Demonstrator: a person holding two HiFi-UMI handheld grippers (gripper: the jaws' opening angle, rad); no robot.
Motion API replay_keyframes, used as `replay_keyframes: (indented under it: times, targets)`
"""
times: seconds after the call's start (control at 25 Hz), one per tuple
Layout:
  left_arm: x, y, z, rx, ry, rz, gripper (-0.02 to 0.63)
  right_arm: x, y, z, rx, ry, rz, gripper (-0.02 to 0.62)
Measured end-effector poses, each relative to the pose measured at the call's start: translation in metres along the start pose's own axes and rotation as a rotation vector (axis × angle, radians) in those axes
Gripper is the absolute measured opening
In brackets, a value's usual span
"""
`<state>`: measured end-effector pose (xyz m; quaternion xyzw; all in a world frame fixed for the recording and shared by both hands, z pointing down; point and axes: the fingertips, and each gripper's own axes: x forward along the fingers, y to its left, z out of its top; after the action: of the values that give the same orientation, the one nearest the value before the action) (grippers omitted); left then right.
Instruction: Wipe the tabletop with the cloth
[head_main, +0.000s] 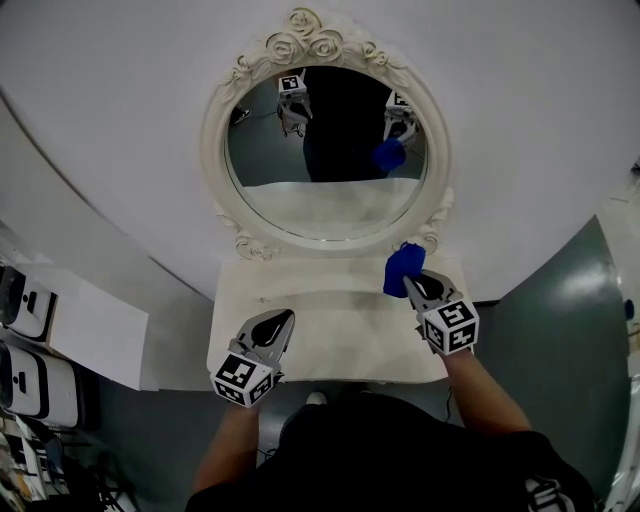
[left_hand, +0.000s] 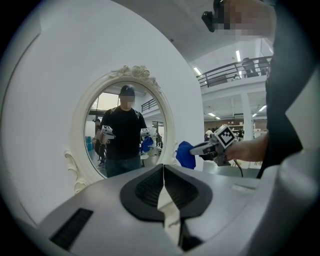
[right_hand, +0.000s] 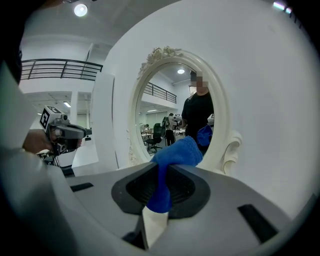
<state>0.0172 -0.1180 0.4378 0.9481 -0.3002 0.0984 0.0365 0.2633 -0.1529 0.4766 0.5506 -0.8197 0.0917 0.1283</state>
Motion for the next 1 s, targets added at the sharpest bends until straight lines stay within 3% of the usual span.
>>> replay_keyframes:
  times: [1.0]
  targets:
    - [-0.029,0.059,0.008,0.006,-0.035,-0.065,0.012,0.019,0.043,0.025,0.001,0.002,-0.075,0.041]
